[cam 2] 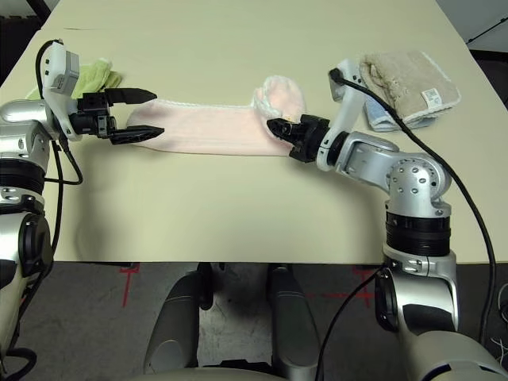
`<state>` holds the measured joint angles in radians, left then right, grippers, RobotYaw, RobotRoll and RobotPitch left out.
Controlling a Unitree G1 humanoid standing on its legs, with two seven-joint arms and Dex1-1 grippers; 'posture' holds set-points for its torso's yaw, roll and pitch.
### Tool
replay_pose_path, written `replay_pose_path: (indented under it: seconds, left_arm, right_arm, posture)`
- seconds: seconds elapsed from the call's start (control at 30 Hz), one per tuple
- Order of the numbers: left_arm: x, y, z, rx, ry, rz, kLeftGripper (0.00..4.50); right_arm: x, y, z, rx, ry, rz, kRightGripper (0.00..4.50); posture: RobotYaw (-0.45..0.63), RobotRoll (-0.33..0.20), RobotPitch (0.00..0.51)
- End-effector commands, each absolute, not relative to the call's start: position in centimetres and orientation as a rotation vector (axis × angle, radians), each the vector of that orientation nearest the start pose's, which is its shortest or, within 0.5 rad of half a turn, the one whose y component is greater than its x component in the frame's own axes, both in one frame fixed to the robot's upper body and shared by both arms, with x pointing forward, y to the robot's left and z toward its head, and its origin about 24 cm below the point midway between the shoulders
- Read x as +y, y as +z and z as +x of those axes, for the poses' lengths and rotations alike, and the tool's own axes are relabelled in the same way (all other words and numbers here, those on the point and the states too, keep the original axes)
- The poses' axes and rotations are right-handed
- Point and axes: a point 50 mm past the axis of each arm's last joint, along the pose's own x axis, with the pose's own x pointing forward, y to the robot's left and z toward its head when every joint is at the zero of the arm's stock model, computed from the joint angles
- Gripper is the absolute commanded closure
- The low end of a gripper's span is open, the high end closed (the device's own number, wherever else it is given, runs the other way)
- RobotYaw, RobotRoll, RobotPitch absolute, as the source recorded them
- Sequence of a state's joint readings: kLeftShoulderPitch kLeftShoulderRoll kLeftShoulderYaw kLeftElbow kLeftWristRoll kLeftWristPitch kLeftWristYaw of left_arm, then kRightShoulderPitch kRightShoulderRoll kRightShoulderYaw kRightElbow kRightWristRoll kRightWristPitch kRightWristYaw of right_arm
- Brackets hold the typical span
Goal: Fold the towel and set it aside.
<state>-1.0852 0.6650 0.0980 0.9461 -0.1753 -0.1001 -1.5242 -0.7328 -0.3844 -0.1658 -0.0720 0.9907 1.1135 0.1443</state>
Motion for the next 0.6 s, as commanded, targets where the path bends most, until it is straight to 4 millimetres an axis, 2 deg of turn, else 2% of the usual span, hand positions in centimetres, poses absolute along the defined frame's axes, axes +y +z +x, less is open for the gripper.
replay_pose_path:
  seconds: [0.03, 0.47, 0.6]
  left_arm:
    - [24.2, 23.8, 35.8, -0.086, -1.188, 0.439, 0.00]
    - [24.0, 23.8, 35.9, -0.085, -1.189, 0.440, 0.00]
    - [24.0, 23.8, 35.9, -0.082, -1.188, 0.442, 0.00]
  right_arm:
    - [-13.1, 20.1, 31.8, 0.312, 0.748, 0.331, 4.46]
    - [-11.3, 19.4, 31.7, 0.360, 0.771, 0.263, 4.46]
    - [-11.0, 19.4, 31.8, 0.375, 0.777, 0.243, 3.38]
  posture:
    - [-0.05, 0.000, 0.270]
    - [-0.04, 0.000, 0.273]
    - [-0.04, 0.000, 0.274]
